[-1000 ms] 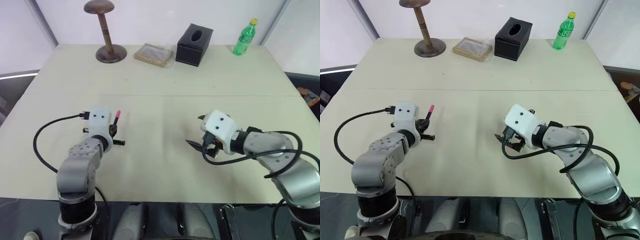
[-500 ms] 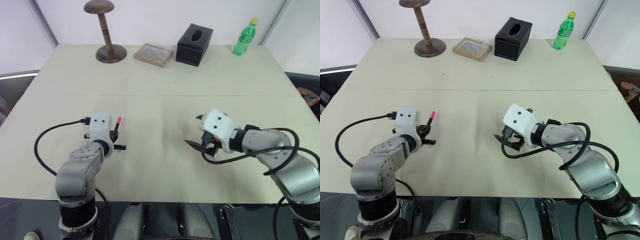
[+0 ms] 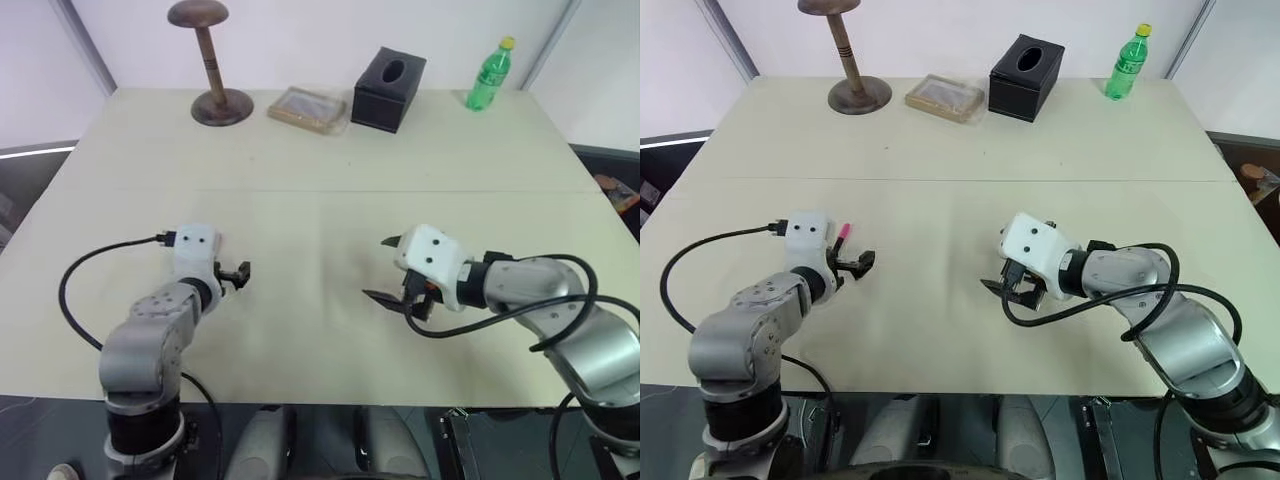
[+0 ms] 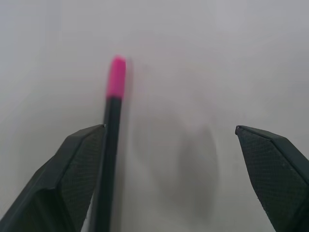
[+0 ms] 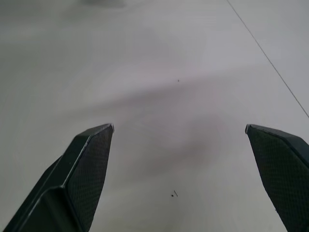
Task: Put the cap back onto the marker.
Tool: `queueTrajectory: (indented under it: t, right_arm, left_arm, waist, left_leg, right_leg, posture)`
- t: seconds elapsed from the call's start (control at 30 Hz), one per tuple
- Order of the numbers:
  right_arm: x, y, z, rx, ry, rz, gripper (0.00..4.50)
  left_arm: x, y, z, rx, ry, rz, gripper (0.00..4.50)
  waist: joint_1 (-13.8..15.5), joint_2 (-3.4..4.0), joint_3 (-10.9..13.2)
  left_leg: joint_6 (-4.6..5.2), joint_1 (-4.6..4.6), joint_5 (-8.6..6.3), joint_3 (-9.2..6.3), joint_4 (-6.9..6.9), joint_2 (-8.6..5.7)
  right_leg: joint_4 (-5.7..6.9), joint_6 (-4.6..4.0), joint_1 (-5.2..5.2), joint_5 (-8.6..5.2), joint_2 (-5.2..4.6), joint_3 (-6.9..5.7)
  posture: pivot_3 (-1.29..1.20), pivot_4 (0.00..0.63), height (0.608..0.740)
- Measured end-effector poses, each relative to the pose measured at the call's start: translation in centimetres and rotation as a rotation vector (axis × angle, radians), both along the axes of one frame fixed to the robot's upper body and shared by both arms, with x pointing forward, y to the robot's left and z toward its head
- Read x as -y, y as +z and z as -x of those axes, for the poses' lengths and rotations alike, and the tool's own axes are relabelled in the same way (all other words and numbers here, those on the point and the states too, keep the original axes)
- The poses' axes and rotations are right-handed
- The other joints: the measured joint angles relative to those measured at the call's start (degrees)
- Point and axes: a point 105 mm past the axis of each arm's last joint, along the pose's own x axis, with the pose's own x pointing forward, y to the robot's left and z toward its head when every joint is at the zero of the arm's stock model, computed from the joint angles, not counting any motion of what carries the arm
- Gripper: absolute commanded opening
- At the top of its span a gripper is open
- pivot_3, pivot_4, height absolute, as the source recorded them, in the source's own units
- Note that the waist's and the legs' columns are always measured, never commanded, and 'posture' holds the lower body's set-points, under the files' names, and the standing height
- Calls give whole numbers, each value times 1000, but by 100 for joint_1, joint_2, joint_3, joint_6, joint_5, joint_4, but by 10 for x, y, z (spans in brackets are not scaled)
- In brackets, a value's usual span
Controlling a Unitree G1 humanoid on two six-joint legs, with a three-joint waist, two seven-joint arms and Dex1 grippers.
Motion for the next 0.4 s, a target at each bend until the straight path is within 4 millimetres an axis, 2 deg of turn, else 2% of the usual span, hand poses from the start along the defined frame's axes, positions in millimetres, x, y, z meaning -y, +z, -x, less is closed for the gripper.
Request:
queueTrajectory:
  t: [0.1,0.27,0.4]
  right_arm:
    - [-1,1,-2,10,8,-4,4500]
    - [-1,1,-6,12,21,-9,4500]
    - [-5,-2,-6,9,50,-7,4500]
  left_arm:
    - [0,9,5,70,-45,-37,4470]
    - [-4,4,25,71,-79,-77,4470]
    - [-16,11,35,96,-35,-92,4470]
  waist:
    - [-9,0,0]
    - [-5,0,0]
    - [10,0,0]
  left_leg:
    - [0,0,0,1,-4,0]
    - [0,0,-1,1,-7,0]
    - [0,0,-1,-1,-7,0]
  right_leg:
    - [-5,0,0,0,-4,1]
    - [-8,-2,0,0,-6,1]
    - [-8,-3,1,1,-6,-1]
  posture:
    - [0,150,740]
    - [0,150,740]
    - [0,150,740]
